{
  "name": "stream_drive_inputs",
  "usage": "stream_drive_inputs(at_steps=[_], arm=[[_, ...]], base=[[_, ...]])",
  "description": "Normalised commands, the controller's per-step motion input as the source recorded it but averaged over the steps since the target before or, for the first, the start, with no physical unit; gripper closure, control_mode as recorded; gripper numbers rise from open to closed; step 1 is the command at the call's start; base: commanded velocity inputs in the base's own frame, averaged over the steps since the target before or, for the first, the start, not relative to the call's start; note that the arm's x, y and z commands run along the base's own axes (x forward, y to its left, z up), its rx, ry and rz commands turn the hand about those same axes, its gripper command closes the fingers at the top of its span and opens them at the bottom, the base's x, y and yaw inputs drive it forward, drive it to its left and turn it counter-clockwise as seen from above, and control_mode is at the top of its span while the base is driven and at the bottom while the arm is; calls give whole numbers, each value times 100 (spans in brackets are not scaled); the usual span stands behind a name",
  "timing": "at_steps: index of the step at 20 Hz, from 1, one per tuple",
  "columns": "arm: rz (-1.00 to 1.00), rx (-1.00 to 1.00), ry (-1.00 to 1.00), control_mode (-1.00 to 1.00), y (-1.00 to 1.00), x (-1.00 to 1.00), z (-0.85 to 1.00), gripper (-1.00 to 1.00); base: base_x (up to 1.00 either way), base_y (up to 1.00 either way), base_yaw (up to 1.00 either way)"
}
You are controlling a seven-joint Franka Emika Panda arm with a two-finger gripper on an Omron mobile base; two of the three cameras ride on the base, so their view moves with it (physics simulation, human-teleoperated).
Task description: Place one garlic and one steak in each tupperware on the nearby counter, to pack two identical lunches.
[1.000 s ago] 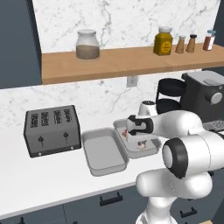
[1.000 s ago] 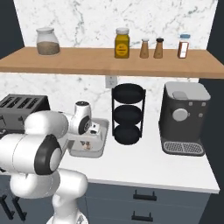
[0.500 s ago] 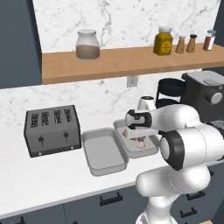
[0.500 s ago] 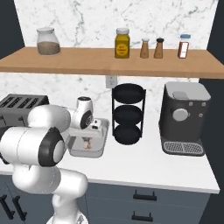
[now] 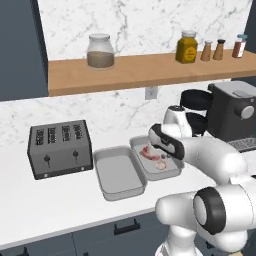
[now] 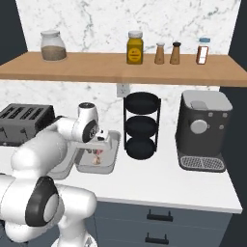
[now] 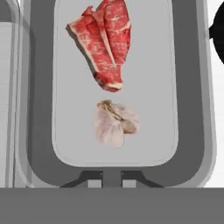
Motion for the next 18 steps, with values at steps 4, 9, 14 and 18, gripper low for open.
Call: stream_drive_inputs(at_steps=[4,9,14,18], arm=[[-5,0,-13,-100,-42,-95,20,-100],[-5,0,-10,-100,-42,-98,35,-100],[0,0,-2,-100,-4,-74,89,-100],[0,0,0,-100,9,-73,100,-100]], base=[[0,0,0],[0,0,0],[0,0,0],[0,0,0]])
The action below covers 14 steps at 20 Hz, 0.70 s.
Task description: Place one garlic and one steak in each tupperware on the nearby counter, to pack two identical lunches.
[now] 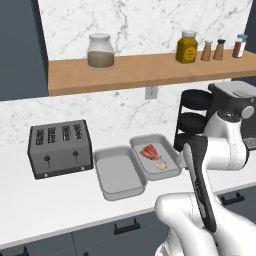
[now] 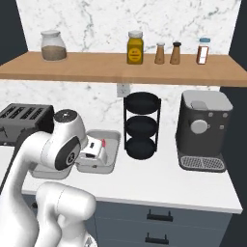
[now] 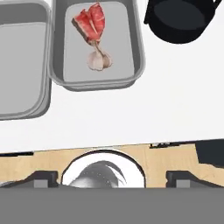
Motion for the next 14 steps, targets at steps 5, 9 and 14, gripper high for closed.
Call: stream_drive_inputs(at_steps=[5,9,14], arm=[[0,0,-2,-100,7,-79,44,-100],[0,0,0,-100,0,0,0,-100],[0,0,0,100,0,0,0,-100]], base=[[0,0,0],[0,0,0],[-69,-30,-8]])
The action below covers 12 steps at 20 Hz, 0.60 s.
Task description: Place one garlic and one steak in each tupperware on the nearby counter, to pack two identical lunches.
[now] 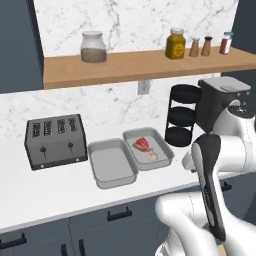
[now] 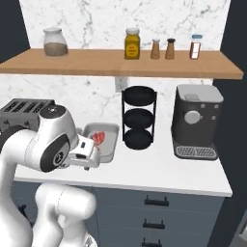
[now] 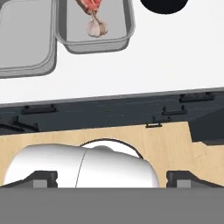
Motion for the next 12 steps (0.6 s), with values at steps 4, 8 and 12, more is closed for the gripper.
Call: stream_drive_inputs(at_steps=[4,8,12], arm=[[0,0,0,100,0,0,0,-100],[0,0,0,100,0,0,0,-100],[0,0,0,100,0,0,0,-100]], base=[[-100,-67,-24],[-79,-80,-41],[-11,-100,-51]])
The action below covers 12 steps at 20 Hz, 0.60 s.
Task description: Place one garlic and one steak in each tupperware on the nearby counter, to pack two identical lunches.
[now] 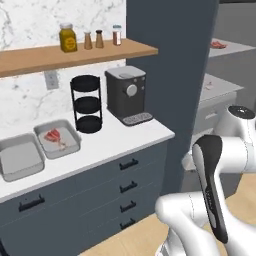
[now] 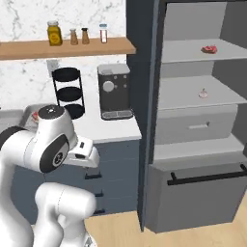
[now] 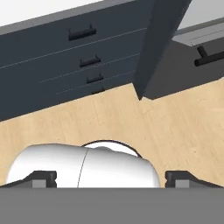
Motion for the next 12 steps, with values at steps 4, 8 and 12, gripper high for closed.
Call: stream_drive_inputs(at_steps=[4,8,12], arm=[[0,0,0,100,0,0,0,-100],[0,0,0,100,0,0,0,-100],[0,0,0,100,0,0,0,-100]], base=[[25,-100,-31],[91,-100,10],[65,-99,18]])
